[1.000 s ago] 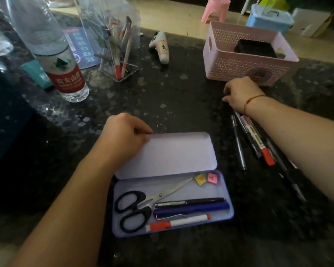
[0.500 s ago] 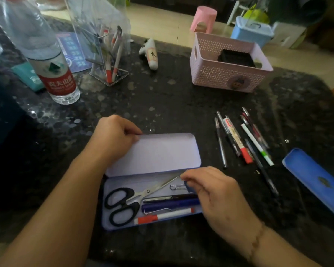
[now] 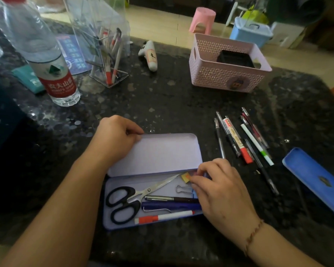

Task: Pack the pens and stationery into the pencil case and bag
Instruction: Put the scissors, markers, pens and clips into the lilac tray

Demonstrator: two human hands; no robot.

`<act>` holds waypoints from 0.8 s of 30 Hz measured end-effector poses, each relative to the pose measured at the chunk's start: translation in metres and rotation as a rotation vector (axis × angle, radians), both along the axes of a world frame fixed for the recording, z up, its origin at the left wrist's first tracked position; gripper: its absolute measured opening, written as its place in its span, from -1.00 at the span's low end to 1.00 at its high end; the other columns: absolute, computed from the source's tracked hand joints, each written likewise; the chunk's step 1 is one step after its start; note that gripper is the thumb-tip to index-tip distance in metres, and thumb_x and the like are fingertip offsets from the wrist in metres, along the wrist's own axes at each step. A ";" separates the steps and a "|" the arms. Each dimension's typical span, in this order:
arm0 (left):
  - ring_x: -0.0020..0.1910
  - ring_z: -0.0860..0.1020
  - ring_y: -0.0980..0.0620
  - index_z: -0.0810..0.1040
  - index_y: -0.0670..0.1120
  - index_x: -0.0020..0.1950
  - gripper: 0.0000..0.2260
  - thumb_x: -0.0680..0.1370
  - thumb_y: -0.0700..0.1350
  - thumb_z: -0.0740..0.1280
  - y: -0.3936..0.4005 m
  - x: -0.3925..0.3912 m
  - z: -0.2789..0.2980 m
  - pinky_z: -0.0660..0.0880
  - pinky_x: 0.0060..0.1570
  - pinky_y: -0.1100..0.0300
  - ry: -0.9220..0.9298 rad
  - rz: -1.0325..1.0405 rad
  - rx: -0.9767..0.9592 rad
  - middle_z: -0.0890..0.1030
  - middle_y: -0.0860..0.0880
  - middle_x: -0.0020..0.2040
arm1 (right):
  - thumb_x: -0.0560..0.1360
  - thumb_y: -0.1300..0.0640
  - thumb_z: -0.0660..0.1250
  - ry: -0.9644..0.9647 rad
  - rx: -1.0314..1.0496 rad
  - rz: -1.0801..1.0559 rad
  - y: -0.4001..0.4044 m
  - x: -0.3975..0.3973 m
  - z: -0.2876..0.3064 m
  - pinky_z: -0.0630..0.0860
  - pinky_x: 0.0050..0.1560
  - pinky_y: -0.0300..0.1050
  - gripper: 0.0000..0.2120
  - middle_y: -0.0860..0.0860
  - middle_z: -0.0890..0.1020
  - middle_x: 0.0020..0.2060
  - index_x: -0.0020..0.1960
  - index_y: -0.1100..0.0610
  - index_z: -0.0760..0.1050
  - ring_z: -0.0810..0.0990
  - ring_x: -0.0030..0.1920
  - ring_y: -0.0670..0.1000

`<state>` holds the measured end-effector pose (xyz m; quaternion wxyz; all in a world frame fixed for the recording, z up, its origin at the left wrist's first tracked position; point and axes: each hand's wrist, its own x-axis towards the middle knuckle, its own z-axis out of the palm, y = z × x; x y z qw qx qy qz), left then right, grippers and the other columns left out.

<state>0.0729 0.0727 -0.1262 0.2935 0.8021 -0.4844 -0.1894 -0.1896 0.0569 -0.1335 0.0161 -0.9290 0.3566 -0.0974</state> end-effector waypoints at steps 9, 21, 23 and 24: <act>-0.18 0.54 0.12 0.72 -0.04 -0.07 -0.88 0.45 -0.21 0.44 -0.002 -0.002 0.002 0.34 -0.12 0.46 -0.042 -0.018 -0.129 0.63 0.05 -0.17 | 0.32 -0.39 0.23 0.023 0.205 0.002 0.012 -0.030 0.017 0.50 -0.17 -0.29 -0.46 -0.18 0.50 -0.05 0.16 -0.08 0.45 0.48 -0.08 -0.17; -0.10 0.57 -0.05 0.69 -0.03 -0.04 -0.90 0.48 -0.14 0.41 -0.004 0.009 0.004 0.47 0.10 0.04 -0.028 0.241 -0.270 0.64 -0.06 -0.08 | 0.31 -0.15 0.39 -0.003 0.073 -0.115 -0.005 0.007 0.003 0.43 -0.19 -0.10 -0.46 -0.11 0.59 -0.12 0.22 -0.03 0.35 0.48 -0.12 0.00; -0.12 0.55 -0.03 0.66 0.05 -0.08 -0.93 0.49 -0.08 0.39 -0.004 0.008 0.003 0.48 0.07 0.04 0.004 0.254 -0.203 0.62 -0.02 -0.11 | 0.36 -0.13 0.37 -0.020 0.092 -0.116 -0.006 0.009 -0.001 0.47 -0.14 -0.08 -0.57 -0.10 0.58 -0.09 0.17 -0.04 0.39 0.49 -0.09 -0.01; -0.12 0.56 -0.04 0.64 0.09 -0.10 -0.95 0.49 -0.06 0.39 -0.003 0.008 0.002 0.49 0.07 0.01 0.016 0.244 -0.176 0.62 -0.02 -0.12 | 0.37 -0.12 0.36 -0.031 0.100 -0.114 -0.005 0.011 -0.002 0.49 -0.12 -0.07 -0.62 -0.10 0.58 -0.09 0.14 -0.04 0.42 0.49 -0.08 -0.02</act>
